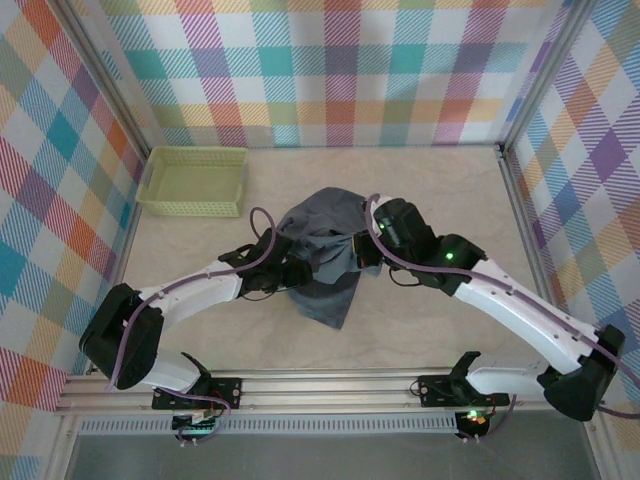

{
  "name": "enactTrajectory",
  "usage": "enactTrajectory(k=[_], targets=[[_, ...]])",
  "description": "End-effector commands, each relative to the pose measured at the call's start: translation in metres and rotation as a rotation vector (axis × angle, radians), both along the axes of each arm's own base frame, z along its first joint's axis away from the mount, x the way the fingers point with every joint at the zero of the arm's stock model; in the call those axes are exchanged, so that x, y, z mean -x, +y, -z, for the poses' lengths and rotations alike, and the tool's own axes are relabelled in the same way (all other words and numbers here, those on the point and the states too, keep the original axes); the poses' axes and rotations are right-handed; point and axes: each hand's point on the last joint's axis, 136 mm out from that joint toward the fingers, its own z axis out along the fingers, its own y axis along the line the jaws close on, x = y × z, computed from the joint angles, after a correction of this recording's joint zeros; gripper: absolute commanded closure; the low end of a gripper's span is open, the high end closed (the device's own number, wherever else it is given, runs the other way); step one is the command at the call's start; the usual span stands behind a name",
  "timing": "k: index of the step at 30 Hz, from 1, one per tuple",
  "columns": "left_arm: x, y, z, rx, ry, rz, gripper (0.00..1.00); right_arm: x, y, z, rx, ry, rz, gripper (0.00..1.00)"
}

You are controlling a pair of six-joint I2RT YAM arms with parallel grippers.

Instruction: Fold the inside-out t-shirt

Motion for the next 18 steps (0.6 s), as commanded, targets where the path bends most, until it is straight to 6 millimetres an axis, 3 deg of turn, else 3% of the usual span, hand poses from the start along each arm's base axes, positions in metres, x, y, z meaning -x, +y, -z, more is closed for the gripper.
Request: enactTrajectory(k=[1, 8, 12, 18], targets=[[-0.006, -0.010, -0.006, -0.018, -0.023, 0.036, 0.28, 0.003, -0.024, -0.049, -0.007, -0.116, 0.040, 1.00], [-0.006, -0.011, 0.019, -0.096, 0.033, 0.043, 0.27, 0.003, -0.068, -0.109, 0.026, -0.278, 0.163, 1.00], [-0.006, -0.013, 0.033, -0.147, 0.060, 0.054, 0.30, 0.005, -0.080, -0.127, 0.020, -0.325, 0.191, 1.00], [-0.014, -0.010, 0.042, -0.226, 0.059, 0.054, 0.46, 0.008, -0.093, -0.138, 0.034, -0.357, 0.225, 1.00]])
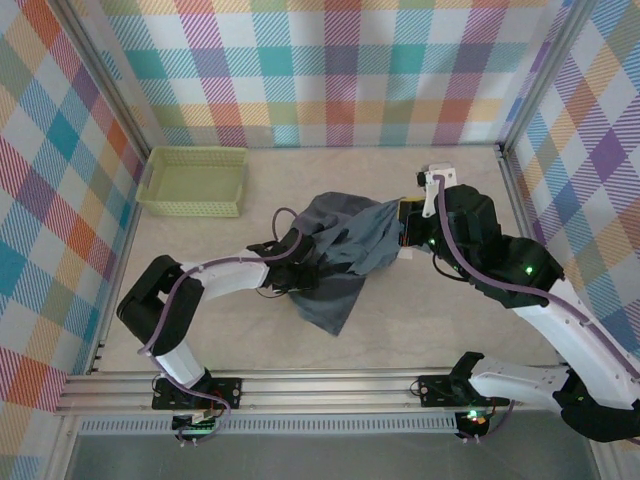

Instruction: Fold the inside-out t-shirt

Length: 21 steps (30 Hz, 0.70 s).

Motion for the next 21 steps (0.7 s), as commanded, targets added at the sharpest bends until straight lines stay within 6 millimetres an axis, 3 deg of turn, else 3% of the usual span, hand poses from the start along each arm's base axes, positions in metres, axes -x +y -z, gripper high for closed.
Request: enactTrajectory(k=[1, 8, 11, 14, 21], targets=[[-0.009, 0.004, -0.006, -0.077, -0.029, 0.012, 0.51, 0.003, -0.021, -0.019, 0.017, -0.058, 0.059, 1.00], [-0.026, 0.016, -0.025, -0.186, -0.083, 0.038, 1.00, 0.001, -0.076, -0.042, 0.100, -0.124, 0.275, 1.00], [-0.035, 0.018, -0.051, -0.190, -0.142, 0.051, 1.00, 0.004, -0.099, -0.058, 0.091, -0.153, 0.339, 1.00], [-0.045, 0.023, -0.091, -0.195, -0.232, 0.054, 1.00, 0.009, -0.118, -0.075, 0.091, -0.190, 0.401, 1.00], [-0.043, 0.040, -0.206, -0.123, -0.493, 0.058, 1.00, 0.027, -0.156, -0.108, 0.099, -0.280, 0.530, 1.00]])
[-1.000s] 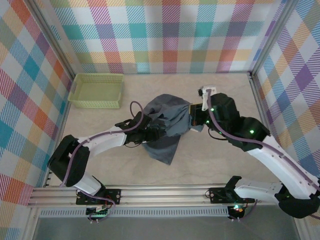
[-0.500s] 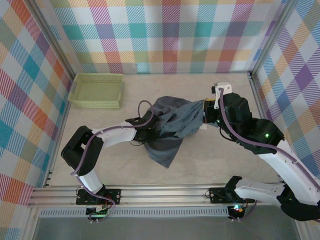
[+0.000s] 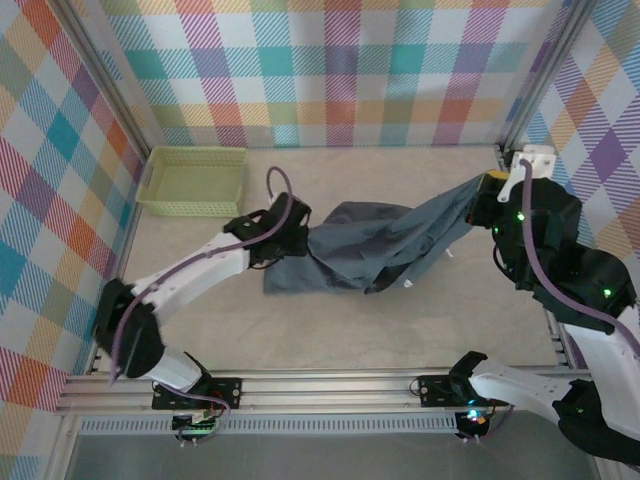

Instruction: Fold the inside-out t-shirt

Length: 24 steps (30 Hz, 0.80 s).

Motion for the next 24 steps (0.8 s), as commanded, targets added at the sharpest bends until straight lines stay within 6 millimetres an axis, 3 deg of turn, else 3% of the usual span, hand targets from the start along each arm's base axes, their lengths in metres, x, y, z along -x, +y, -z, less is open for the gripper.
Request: enactTrajectory(k=[1, 4, 6, 8, 11, 14, 16, 20, 24], targets=[[0.003, 0.030, -0.052, -0.027, -0.137, -0.022, 1.00, 0.015, -0.034, -0.023, 0.022, -0.075, 0.118, 1.00], [-0.011, 0.056, -0.031, -0.128, -0.060, -0.108, 1.00, 0.017, -0.036, -0.023, 0.024, -0.095, 0.122, 1.00], [-0.021, 0.061, -0.007, -0.207, 0.037, -0.131, 0.96, 0.010, -0.030, -0.014, 0.040, -0.074, 0.120, 1.00], [-0.033, 0.052, 0.020, -0.236, 0.125, -0.111, 0.85, -0.002, -0.019, 0.001, 0.058, -0.028, 0.117, 1.00], [-0.044, 0.036, 0.047, -0.247, 0.210, -0.091, 0.60, -0.020, -0.002, 0.030, 0.084, 0.043, 0.110, 1.00], [-0.045, 0.036, 0.057, -0.256, 0.252, -0.132, 0.47, -0.038, 0.004, 0.063, 0.088, 0.133, 0.116, 1.00], [-0.036, 0.039, 0.058, -0.229, 0.262, -0.158, 0.41, -0.048, 0.001, 0.085, 0.063, 0.205, 0.120, 1.00], [0.003, 0.036, 0.064, -0.131, 0.270, -0.156, 0.33, -0.062, -0.007, 0.125, 0.002, 0.323, 0.118, 1.00], [0.035, 0.038, 0.096, -0.077, 0.369, -0.172, 0.34, -0.066, -0.010, 0.147, -0.026, 0.374, 0.119, 1.00]])
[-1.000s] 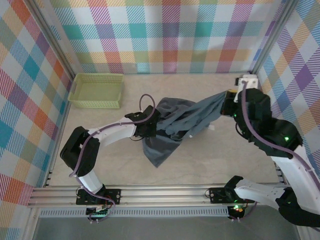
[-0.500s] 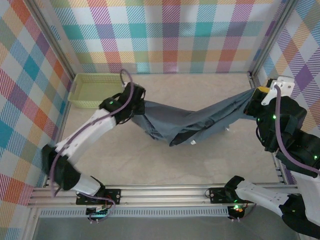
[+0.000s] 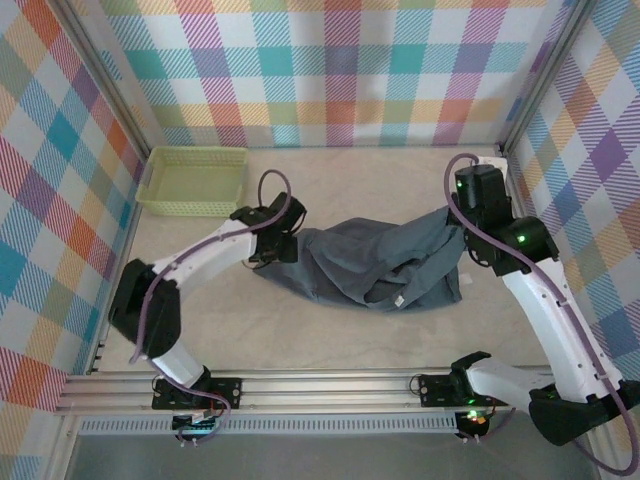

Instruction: Fold the inside-out t-shirt

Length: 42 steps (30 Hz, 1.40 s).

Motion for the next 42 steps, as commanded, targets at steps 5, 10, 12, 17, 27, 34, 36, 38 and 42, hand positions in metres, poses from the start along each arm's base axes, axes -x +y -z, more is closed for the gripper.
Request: enactTrajectory(k=[5, 10, 12, 17, 27, 34, 36, 38, 42], targets=[[0.030, 0.002, 0.057, 0.080, 0.116, -0.101, 0.40, 0.003, 0.004, 0.018, -0.115, 0.020, -0.014, 1.00], [0.012, 0.007, 0.070, 0.197, 0.083, -0.132, 0.45, 0.007, 0.002, 0.027, -0.128, 0.036, -0.015, 1.00], [0.007, 0.009, 0.069, 0.202, 0.068, -0.130, 0.44, 0.008, 0.004, 0.031, -0.137, 0.047, -0.023, 1.00], [0.001, 0.007, 0.080, 0.250, 0.079, -0.149, 0.44, 0.009, 0.006, 0.042, -0.150, 0.073, -0.028, 1.00], [0.009, 0.022, 0.093, 0.191, 0.118, -0.206, 0.58, 0.009, 0.000, 0.038, -0.159, 0.075, 0.002, 1.00], [0.003, 0.027, 0.086, 0.165, 0.118, -0.206, 0.97, 0.013, -0.014, 0.028, -0.172, 0.057, 0.060, 1.00], [-0.002, 0.029, 0.075, 0.150, 0.098, -0.205, 1.00, 0.016, -0.021, 0.021, -0.179, 0.043, 0.081, 1.00], [-0.006, 0.033, 0.057, 0.138, 0.062, -0.204, 1.00, 0.020, -0.027, 0.013, -0.183, 0.026, 0.100, 1.00], [-0.010, 0.040, 0.024, 0.128, -0.005, -0.203, 1.00, 0.025, -0.030, 0.003, -0.193, 0.006, 0.099, 1.00]])
